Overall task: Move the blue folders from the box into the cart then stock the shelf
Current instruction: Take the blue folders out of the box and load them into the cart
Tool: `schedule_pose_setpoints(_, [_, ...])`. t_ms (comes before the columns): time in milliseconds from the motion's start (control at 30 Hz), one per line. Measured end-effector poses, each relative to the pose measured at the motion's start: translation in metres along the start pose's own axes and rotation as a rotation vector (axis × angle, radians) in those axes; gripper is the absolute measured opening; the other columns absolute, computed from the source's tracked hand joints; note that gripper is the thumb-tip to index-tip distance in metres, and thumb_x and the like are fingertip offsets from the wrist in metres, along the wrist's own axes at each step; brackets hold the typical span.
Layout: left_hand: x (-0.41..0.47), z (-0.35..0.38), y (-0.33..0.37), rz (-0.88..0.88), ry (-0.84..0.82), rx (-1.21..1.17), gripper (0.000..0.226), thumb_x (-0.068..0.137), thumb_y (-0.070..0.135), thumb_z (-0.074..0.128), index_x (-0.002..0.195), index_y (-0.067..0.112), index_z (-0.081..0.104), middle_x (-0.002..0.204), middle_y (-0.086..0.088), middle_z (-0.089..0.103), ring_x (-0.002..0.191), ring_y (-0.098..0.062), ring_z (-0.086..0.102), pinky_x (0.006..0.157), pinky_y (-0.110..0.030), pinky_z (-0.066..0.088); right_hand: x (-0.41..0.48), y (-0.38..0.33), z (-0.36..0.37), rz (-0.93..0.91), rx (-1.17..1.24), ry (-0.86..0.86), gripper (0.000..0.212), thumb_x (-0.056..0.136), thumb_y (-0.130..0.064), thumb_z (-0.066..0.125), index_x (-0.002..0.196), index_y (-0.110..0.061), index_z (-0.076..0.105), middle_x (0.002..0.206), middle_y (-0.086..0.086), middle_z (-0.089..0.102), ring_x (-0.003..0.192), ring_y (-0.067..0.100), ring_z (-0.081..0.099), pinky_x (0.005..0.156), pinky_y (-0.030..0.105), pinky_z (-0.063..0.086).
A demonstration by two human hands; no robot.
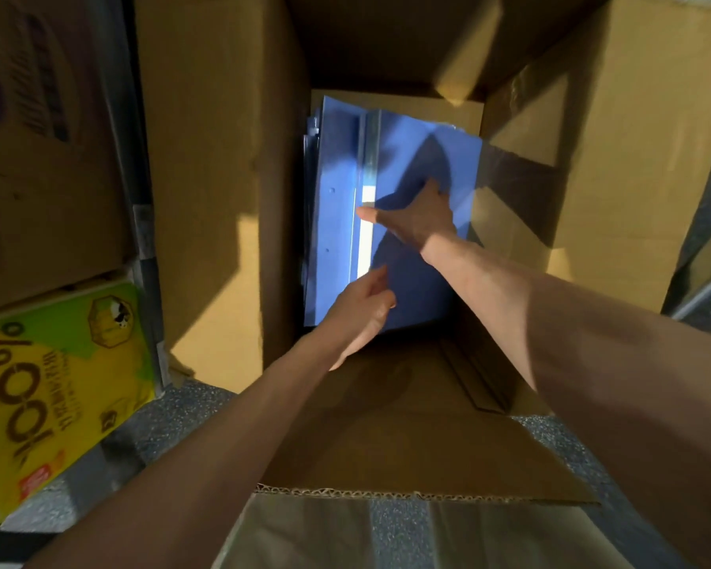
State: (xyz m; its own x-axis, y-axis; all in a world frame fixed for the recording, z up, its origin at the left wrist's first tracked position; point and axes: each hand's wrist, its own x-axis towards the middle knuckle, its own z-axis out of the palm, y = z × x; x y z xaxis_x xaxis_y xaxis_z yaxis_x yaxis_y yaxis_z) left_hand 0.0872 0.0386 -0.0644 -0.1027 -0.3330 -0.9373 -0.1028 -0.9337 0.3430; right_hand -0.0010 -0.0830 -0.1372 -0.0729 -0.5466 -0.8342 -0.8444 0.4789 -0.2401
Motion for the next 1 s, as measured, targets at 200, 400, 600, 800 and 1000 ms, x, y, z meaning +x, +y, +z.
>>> schedule_pose_setpoints(200, [-0.002, -0.009, -0.009, 0.072, 0.13, -0.033, 0.049, 0.103, 0.015, 0.047, 0.151, 0.022, 0.042, 0.152, 0.004, 0.048, 0.136, -0.015, 0.048, 0.1, -0.027, 0.046, 0.001, 0.002, -0.003, -0.053, -0.092, 0.014, 0.13, 0.066, -0.069, 0.078, 0.157, -0.011, 0.007, 0.157, 0.017, 0.028, 0.14, 0.038, 0.038, 0.106, 0.051, 0.043])
schedule_pose_setpoints(400, [0.0, -0.024, -0.002, 0.128, 0.339, 0.132, 0.045, 0.1, 0.023, 0.051, 0.143, 0.031, 0.048, 0.137, 0.006, 0.055, 0.11, -0.011, 0.058, 0.085, -0.023, 0.042, -0.006, 0.008, -0.023, -0.064, 0.012, 0.026, 0.128, 0.066, -0.06, 0.083, 0.157, -0.008, 0.01, 0.157, 0.014, 0.034, 0.141, 0.035, 0.038, 0.108, 0.043, 0.039])
schedule_pose_setpoints(600, [0.022, -0.025, 0.008, 0.114, 0.349, 0.065, 0.059, 0.099, 0.026, 0.057, 0.154, 0.026, 0.035, 0.145, 0.005, 0.052, 0.113, -0.013, 0.06, 0.085, -0.022, 0.044, -0.021, 0.031, -0.043, -0.043, 0.153, 0.018, 0.126, 0.043, -0.074, 0.085, 0.144, -0.016, 0.035, 0.137, 0.005, 0.058, 0.127, 0.028, 0.054, 0.107, 0.039, 0.044])
schedule_pose_setpoints(800, [0.027, 0.003, 0.023, 0.101, 0.318, -0.035, 0.056, 0.095, 0.024, 0.058, 0.149, 0.024, 0.044, 0.13, 0.007, 0.057, 0.104, -0.019, 0.061, 0.073, -0.027, 0.047, -0.027, 0.047, -0.059, -0.008, 0.217, 0.033, 0.115, 0.042, -0.073, 0.084, 0.14, -0.024, 0.046, 0.131, 0.0, 0.062, 0.123, 0.024, 0.058, 0.102, 0.043, 0.051])
schedule_pose_setpoints(1000, [0.0, 0.046, 0.028, 0.248, -0.011, 0.086, 0.047, 0.098, 0.017, 0.056, 0.143, 0.029, 0.05, 0.127, 0.005, 0.058, 0.09, -0.007, 0.059, 0.078, -0.018, 0.045, -0.042, 0.055, -0.071, -0.007, 0.327, -0.031, 0.099, 0.044, -0.083, 0.079, 0.128, -0.035, 0.055, 0.122, -0.011, 0.067, 0.113, 0.014, 0.063, 0.101, 0.043, 0.051])
